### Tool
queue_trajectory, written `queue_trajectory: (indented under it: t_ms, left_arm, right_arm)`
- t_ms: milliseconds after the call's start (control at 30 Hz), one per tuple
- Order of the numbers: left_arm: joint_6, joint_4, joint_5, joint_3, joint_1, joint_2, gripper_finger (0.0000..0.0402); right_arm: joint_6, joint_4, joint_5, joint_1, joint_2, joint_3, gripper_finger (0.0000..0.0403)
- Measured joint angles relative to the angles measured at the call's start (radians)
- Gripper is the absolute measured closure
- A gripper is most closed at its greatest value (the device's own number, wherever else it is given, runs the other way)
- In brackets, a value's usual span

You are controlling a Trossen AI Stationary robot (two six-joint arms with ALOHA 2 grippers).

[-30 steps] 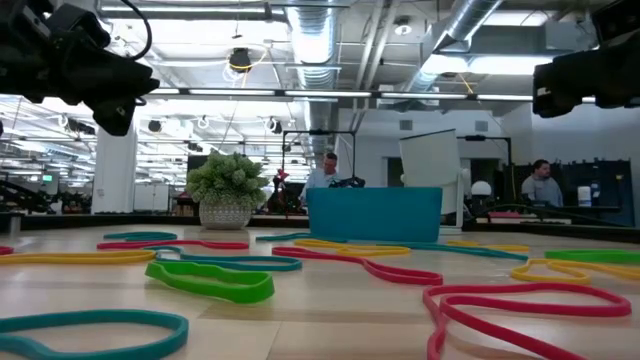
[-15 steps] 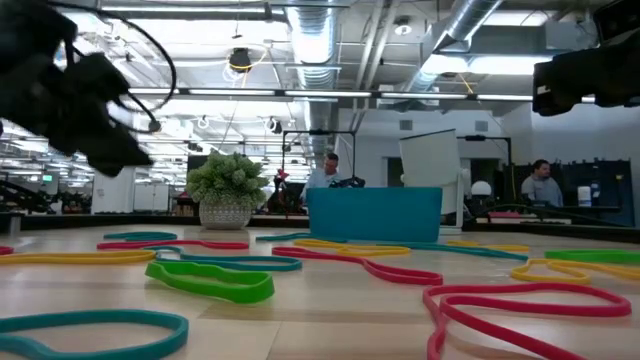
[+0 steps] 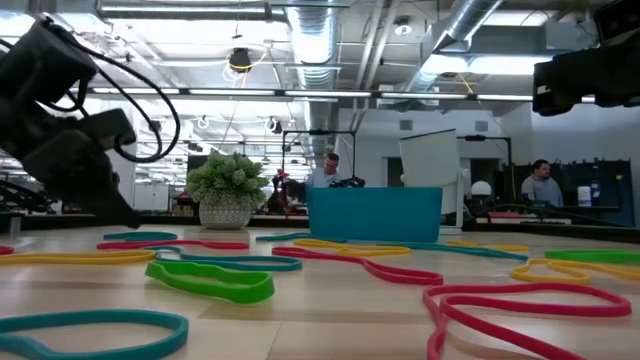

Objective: Pick and place items into bin
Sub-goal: Put the blue rubber band into the blue bin

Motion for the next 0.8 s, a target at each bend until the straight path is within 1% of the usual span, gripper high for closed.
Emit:
queue_trajectory:
  t_ms: [300, 600, 700, 800]
  left_arm:
    - [-0.013, 0.020, -0.021, 0.000, -0.001, 0.071, 0.0322]
    - [0.046, 0.068, -0.040, 0.001, -0.001, 0.155, 0.0324]
    - [0.033, 0.074, -0.039, 0.004, -0.001, 0.189, 0.0339]
    - [0.011, 0.093, -0.036, 0.005, -0.008, 0.211, 0.0379]
  right_arm:
    - [0.000, 0.000, 0.000, 0.000, 0.000, 0.000, 0.0303]
    - [0.000, -0.008, 0.000, 0.000, 0.000, 0.000, 0.0303]
    - [0.000, -0.008, 0.000, 0.000, 0.000, 0.000, 0.0303]
    - [0.000, -0.008, 0.000, 0.000, 0.000, 0.000, 0.0303]
